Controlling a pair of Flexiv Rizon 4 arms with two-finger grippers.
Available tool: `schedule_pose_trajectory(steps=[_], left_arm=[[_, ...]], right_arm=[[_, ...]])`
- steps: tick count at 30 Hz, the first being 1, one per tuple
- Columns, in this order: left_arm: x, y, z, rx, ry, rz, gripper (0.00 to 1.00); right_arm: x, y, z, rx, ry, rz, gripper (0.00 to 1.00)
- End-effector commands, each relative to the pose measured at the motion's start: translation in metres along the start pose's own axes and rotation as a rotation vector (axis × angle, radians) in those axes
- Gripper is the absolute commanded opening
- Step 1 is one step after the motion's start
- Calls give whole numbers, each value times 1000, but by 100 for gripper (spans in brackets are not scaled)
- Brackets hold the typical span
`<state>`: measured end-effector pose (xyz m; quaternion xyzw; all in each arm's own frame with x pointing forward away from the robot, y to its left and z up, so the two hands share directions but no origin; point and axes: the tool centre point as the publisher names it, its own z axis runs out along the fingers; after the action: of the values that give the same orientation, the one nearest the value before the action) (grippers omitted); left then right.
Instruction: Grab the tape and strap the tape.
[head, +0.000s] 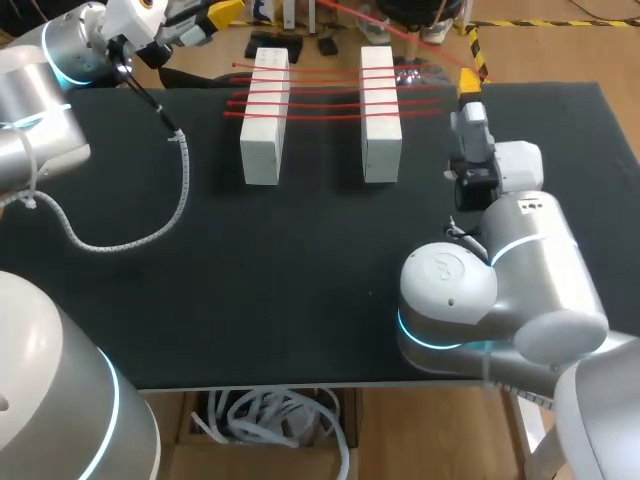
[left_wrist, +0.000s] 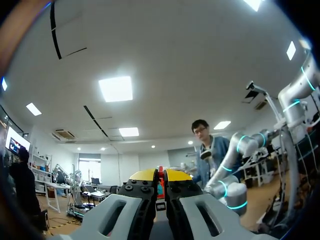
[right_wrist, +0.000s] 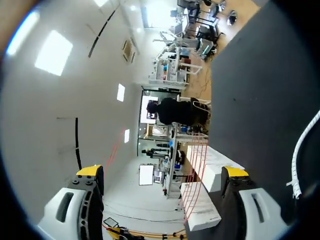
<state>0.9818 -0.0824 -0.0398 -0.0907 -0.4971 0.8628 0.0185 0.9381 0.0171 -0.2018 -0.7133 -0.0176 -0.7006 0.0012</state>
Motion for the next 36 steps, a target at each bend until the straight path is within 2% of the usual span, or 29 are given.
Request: schedule_pose_trajectory(steps=[1, 4, 5, 14, 24, 29, 36], left_arm=[[-1, 1, -1, 1, 2, -1, 0], [-1, 1, -1, 1, 2, -1, 0], [-1, 1, -1, 1, 2, -1, 0], [-1, 1, -1, 1, 2, -1, 0], [-1, 1, -1, 1, 2, -1, 0], [-1, 1, -1, 1, 2, -1, 0], [-1, 1, -1, 1, 2, -1, 0]], right_arm=[[-2, 0, -1, 1, -1, 109, 100], [-2, -2, -4, 9, 2, 163, 100], [0, -2, -5, -12, 14, 187, 100], [28, -3, -7, -59, 72, 240, 100], [54, -14, 3, -78, 31, 406, 100], [68, -17, 7, -106, 2, 430, 100], [87, -13, 9, -136, 13, 458, 100]])
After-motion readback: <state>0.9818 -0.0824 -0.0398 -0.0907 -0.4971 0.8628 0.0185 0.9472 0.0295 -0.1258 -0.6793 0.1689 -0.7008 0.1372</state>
